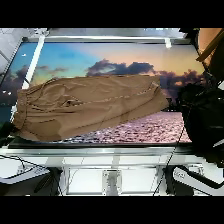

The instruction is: Fold the clothes and pants, and hang the long-sleeved shirts on hangers.

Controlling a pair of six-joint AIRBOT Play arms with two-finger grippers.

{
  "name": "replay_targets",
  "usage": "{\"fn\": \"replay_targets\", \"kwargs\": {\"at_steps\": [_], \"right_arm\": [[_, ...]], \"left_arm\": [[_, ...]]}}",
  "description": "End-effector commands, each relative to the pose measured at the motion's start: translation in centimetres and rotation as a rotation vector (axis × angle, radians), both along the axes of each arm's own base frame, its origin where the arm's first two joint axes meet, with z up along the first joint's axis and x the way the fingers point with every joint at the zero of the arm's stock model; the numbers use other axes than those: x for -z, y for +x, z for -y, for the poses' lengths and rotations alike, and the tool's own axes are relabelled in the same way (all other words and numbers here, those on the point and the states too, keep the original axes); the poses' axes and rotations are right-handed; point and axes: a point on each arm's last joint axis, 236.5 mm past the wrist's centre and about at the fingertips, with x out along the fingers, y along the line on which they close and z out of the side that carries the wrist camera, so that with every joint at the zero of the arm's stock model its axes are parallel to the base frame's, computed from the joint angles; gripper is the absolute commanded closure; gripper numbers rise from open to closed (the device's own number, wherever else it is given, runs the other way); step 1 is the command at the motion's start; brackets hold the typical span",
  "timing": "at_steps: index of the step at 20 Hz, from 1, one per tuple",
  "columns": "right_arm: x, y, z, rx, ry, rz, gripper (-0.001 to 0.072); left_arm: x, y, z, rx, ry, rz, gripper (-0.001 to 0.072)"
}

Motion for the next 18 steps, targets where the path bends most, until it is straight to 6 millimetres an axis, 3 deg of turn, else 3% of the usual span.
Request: {"fn": "replay_targets", "kwargs": {"at_steps": [1,2,4,8,10,11,14,18], "right_arm": [[-0.6,0.1,-1.5,0.002,0.053,0.059,0.0374],[-0.9,-0.1,-1.5,0.000,0.050,0.065,0.0374],[-1.5,-1.0,-1.5,-0.014,0.035,0.056,0.0374],[-2.2,-4.3,-0.6,0.003,0.027,0.004,0.0374],[-0.8,-6.4,0.4,0.092,0.060,-0.008,0.0374],[0.1,-6.3,0.2,0.168,0.134,0.025,0.0374],[2.9,-3.8,-1.7,0.342,0.397,0.119,0.0373],[6.8,0.8,-1.9,0.421,0.407,0.185,0.0373]], "left_arm": [[0.5,1.1,-0.5,-0.046,-0.003,0.046,0.0272],[0.8,1.0,-0.3,-0.045,-0.015,0.039,0.0363],[1.0,1.1,-0.1,-0.040,-0.020,0.036,0.0672],[0.9,1.0,-0.4,-0.035,-0.008,0.031,0.0685],[0.8,1.0,-0.4,-0.032,-0.005,0.032,0.0686],[0.8,1.0,-0.4,-0.032,-0.005,0.032,0.0685],[0.8,1.0,-0.3,-0.031,-0.006,0.032,0.0685],[0.8,1.0,-0.3,-0.029,-0.009,0.030,0.0686]]}}
